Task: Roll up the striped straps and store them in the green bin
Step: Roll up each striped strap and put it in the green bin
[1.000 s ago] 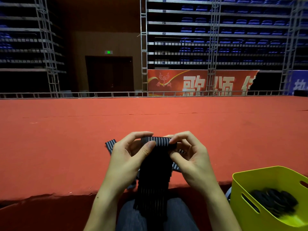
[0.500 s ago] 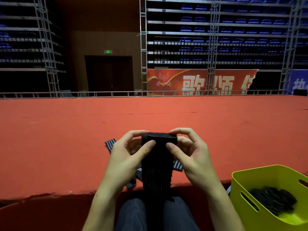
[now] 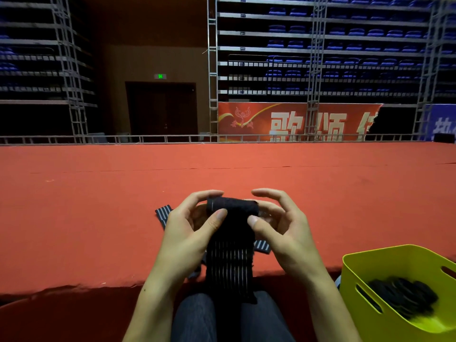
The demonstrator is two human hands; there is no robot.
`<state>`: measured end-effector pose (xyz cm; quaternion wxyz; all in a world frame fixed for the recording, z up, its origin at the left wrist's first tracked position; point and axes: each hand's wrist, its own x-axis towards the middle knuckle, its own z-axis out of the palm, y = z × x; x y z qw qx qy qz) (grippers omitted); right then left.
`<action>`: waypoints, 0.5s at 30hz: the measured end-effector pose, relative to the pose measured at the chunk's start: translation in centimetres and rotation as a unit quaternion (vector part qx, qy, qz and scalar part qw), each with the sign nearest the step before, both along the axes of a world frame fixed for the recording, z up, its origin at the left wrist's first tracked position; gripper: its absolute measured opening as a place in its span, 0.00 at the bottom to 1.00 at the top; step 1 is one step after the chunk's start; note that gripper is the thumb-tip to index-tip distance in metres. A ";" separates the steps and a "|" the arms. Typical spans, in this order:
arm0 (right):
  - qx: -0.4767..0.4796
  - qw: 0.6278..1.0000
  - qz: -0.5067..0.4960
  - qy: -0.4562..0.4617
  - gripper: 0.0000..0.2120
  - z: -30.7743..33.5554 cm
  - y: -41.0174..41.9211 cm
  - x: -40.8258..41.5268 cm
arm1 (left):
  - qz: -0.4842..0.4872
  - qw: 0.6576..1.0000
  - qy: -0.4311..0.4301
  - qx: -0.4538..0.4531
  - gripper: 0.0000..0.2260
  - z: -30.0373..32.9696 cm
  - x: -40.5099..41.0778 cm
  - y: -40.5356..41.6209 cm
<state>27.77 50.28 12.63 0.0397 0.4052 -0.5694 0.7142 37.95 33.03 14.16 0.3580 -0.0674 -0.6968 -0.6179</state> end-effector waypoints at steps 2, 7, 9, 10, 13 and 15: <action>0.010 1.000 -0.011 -0.013 0.17 0.1 0.0 0.1 | -0.009 1.000 0.002 -0.011 0.15 -0.2 0.0 -0.2; 0.026 0.999 -0.031 0.002 0.14 0.0 -0.2 0.1 | -0.019 1.000 -0.003 -0.025 0.17 -0.5 0.0 -0.3; 0.011 1.000 -0.023 0.001 0.15 -0.1 -0.1 0.0 | -0.027 1.000 -0.014 -0.004 0.17 -0.4 0.1 -0.3; 0.006 1.000 -0.019 0.001 0.15 -0.2 -0.1 0.0 | -0.023 1.000 -0.019 0.004 0.16 -0.3 0.1 -0.3; 0.009 1.000 -0.024 0.007 0.15 -0.5 -0.3 -0.2 | -0.001 0.999 -0.031 0.016 0.14 -0.4 -0.1 -0.1; 0.017 0.999 -0.031 0.009 0.16 -0.6 -0.4 -0.2 | 0.016 0.999 -0.034 0.019 0.11 -0.5 -0.2 -0.1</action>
